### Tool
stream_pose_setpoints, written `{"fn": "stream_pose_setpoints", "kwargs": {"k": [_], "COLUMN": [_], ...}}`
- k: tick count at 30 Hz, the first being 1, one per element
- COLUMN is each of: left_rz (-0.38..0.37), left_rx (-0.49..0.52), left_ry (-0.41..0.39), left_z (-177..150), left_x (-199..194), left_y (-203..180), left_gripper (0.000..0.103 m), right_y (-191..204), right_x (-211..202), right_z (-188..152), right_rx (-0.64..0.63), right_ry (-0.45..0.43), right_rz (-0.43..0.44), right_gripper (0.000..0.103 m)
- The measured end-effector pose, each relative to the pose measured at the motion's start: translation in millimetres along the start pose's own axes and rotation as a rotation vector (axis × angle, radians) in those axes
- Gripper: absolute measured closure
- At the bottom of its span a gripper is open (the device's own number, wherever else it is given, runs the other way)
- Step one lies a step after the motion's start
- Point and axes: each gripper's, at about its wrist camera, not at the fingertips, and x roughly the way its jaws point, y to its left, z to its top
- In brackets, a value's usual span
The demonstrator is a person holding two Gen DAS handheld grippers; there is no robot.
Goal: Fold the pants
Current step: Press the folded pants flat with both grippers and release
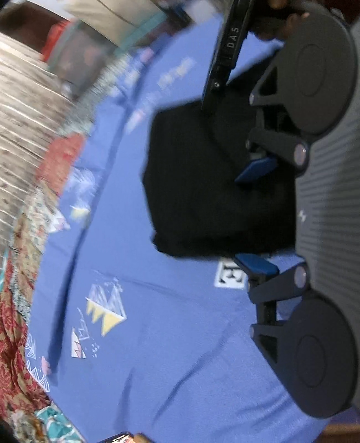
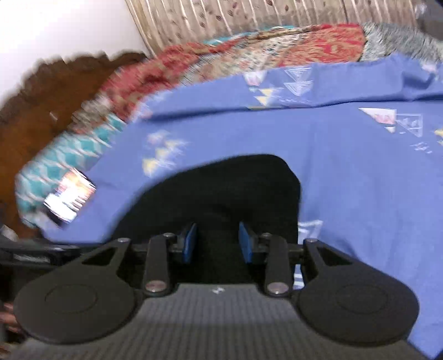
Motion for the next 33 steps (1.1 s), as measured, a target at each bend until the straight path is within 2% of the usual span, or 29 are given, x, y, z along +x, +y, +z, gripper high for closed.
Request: {"fn": "stream_pose_setpoints", "kwargs": {"k": [2, 5, 12, 16, 18, 21, 25, 28, 33], "left_rz": [0.025, 0.054, 0.081, 0.079, 0.078, 0.077, 0.111, 0.125, 0.105], "left_rx": [0.002, -0.001, 0.01, 0.005, 0.004, 0.006, 0.016, 0.008, 0.005], "left_ry": [0.017, 0.021, 0.029, 0.031, 0.033, 0.037, 0.047, 0.045, 0.035], "left_z": [-2.9, -2.5, -2.4, -1.7, -1.1, -0.2, 1.3, 1.5, -0.6], "left_x": [8.8, 12.7, 10.6, 12.9, 13.5, 14.2, 17.8, 17.1, 11.2], "left_y": [-4.4, -8.1, -7.5, -6.1, -6.0, -5.6, -7.7, -9.4, -9.5], "left_gripper": [0.045, 0.044, 0.039, 0.038, 0.038, 0.038, 0.039, 0.039, 0.039], "right_y": [-0.9, -5.7, -25.6, -32.8, -27.1, -10.4, 17.8, 38.6, 27.4], "right_x": [6.9, 4.7, -32.9, -52.6, -55.2, -45.0, 1.3, 11.8, 6.2], "right_z": [-11.4, -11.6, -13.5, -16.9, -18.8, -19.5, -22.9, -24.7, -22.1], "right_rx": [-0.011, -0.001, 0.093, 0.082, 0.049, -0.025, -0.124, -0.222, -0.164], "right_ry": [0.019, -0.001, -0.082, -0.091, -0.055, 0.007, 0.146, 0.124, 0.1], "right_rz": [-0.042, -0.039, 0.057, 0.172, 0.261, 0.341, 0.351, 0.295, 0.313], "right_gripper": [0.066, 0.065, 0.059, 0.059, 0.061, 0.064, 0.069, 0.071, 0.07]}}
